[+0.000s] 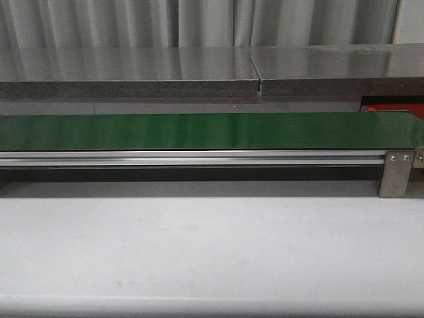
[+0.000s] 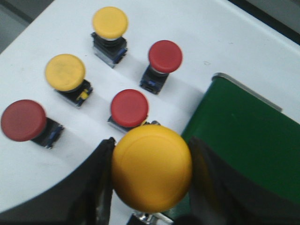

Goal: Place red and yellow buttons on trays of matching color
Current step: 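Grasp another yellow button from the cluster with the left gripper, then lower the yellow button onto the belt start and release it, then move the left gripper over a red button and grasp it, then set the red button on the belt behind the yellow one and release, then lower the right gripper onto the yellow button on the belt and grasp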

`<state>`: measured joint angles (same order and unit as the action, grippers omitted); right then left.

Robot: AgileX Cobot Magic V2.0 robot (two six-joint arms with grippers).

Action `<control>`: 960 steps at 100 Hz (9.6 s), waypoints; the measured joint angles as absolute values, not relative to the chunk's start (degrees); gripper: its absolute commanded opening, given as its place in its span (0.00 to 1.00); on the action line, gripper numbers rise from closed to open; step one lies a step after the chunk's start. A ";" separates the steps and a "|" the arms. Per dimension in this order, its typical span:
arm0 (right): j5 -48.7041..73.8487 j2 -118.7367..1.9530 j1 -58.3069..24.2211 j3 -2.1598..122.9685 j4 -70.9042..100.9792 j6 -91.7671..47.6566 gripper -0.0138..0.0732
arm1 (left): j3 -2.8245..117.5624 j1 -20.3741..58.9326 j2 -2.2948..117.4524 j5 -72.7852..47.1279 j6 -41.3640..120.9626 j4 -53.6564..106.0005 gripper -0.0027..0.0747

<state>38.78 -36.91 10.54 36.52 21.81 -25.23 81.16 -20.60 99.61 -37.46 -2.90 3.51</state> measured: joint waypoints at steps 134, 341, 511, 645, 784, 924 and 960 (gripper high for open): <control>38.78 -36.91 10.54 36.43 21.81 -25.23 0.02 | 94.68 -12.90 105.72 -47.34 -0.98 4.78 0.86; 38.78 -36.91 10.54 36.43 21.81 -25.23 0.02 | 87.32 -35.44 120.31 -34.44 12.22 7.55 0.86; 38.78 -36.91 10.54 36.43 21.81 -25.23 0.02 | 87.32 -23.19 104.79 -35.64 14.50 12.63 0.14; 38.78 -36.91 10.54 36.43 21.81 -25.23 0.02 | 87.32 -12.27 110.36 -37.69 16.91 13.07 0.87; 37.62 -36.91 10.54 36.43 21.81 -25.23 0.03 | 38.01 0.26 44.17 -30.63 18.00 17.43 0.16; 41.56 -86.25 -3.23 68.59 29.37 -29.25 0.84 | 34.75 0.26 36.24 -30.63 18.00 17.81 0.01; 42.35 -101.60 -4.85 80.33 29.37 -29.48 0.84 | 34.75 0.26 36.24 -30.63 18.00 17.81 0.01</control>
<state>42.35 -101.60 -4.85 80.33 29.37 -29.48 34.75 0.26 36.24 -30.63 18.00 17.81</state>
